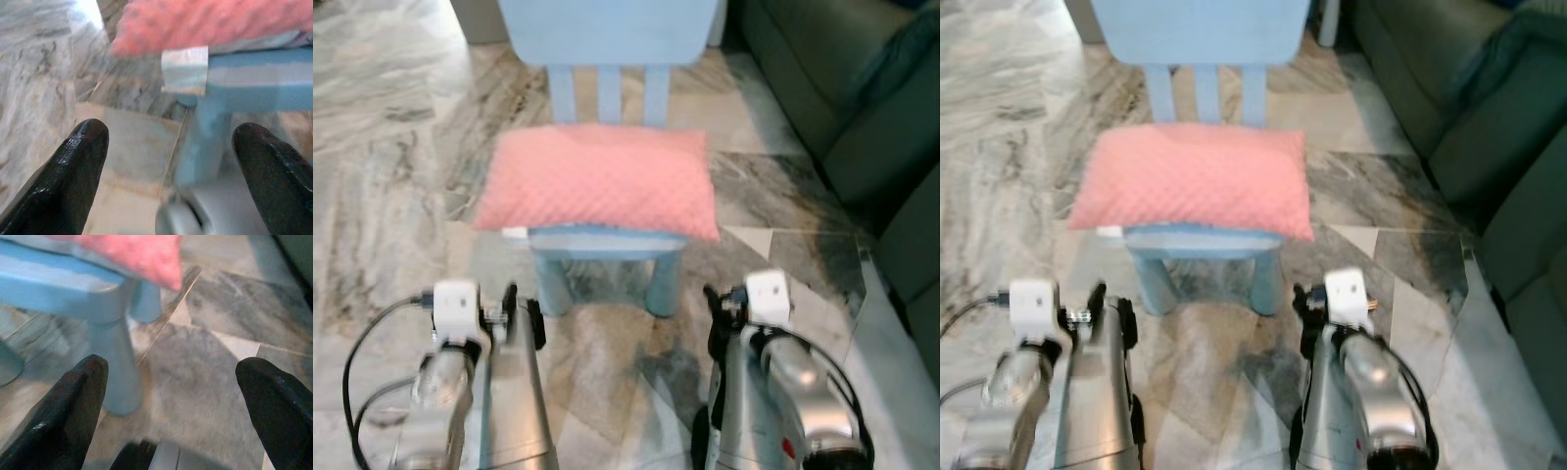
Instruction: Move the pillow to the sofa
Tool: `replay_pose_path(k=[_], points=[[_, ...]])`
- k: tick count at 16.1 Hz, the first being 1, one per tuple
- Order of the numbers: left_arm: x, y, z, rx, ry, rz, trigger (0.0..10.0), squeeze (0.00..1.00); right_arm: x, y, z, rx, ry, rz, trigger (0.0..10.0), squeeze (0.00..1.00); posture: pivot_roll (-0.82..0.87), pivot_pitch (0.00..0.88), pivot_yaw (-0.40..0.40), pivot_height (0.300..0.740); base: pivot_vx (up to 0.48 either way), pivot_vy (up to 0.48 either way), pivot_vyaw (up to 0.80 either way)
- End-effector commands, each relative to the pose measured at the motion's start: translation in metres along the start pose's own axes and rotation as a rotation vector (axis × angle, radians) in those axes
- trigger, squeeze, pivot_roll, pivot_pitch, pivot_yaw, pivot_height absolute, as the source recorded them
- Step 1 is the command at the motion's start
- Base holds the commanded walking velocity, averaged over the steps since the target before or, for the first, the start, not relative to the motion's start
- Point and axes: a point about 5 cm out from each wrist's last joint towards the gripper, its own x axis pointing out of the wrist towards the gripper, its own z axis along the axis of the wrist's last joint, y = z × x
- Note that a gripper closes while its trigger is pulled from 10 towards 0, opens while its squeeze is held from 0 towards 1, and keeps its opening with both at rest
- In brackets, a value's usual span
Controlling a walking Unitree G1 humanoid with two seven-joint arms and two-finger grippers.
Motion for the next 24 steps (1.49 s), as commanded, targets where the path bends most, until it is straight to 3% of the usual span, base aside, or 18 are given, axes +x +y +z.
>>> replay_pose_path(k=[1,4,9,10,16,17,19,21,24], points=[[0.003,0.005,0.0,0.001,0.002,0.018,10.0,0.0,-0.001,-0.003,-0.009,0.016,0.037,-0.015,10.0,0.0,0.02,0.241,0.002,0.325,0.0,0.0,0.0],[0.025,0.011,0.042,-0.001,-0.137,0.061,10.0,0.0,0.013,-0.014,0.019,0.016,-0.053,-0.035,10.0,0.0,0.02,0.225,0.006,0.325,0.0,0.0,0.0],[0.031,0.03,0.079,0.015,-0.276,0.189,10.0,0.0,0.025,-0.028,0.069,0.024,-0.221,-0.064,10.0,0.0,0.03,0.206,0.015,0.325,0.0,0.0,0.0],[0.034,0.041,0.096,0.009,-0.314,0.244,10.0,0.0,0.029,-0.032,0.091,0.033,-0.294,-0.062,10.0,0.0,0.04,0.206,0.013,0.325,0.0,0.0,0.0],[0.048,0.082,0.139,-0.031,-0.381,0.342,10.0,0.0,0.038,-0.055,0.159,-0.018,-0.467,-0.072,10.0,0.0,0.05,0.216,0.004,0.325,0.0,0.0,0.0],[0.053,0.087,0.141,-0.05,-0.36,0.332,10.0,0.0,0.041,-0.058,0.163,0.004,-0.461,-0.062,10.0,0.0,0.05,0.221,0.004,0.325,0.0,0.0,0.0],[0.065,0.09,0.137,-0.201,-0.28,0.274,10.0,0.0,0.05,-0.062,0.166,0.166,-0.427,0.004,10.0,0.0,0.05,0.236,0.0,0.325,0.0,0.0,0.0],[0.079,0.09,0.147,-0.288,-0.241,0.168,10.0,0.0,0.066,-0.061,0.174,0.401,-0.355,0.19,10.0,0.0,0.05,0.265,-0.001,0.325,0.0,0.0,0.0],[0.088,0.088,0.153,-0.373,-0.203,0.099,10.0,0.0,0.073,-0.052,0.191,0.488,-0.339,0.349,10.0,0.0,0.06,0.299,-0.009,0.325,0.0,0.0,0.0]])
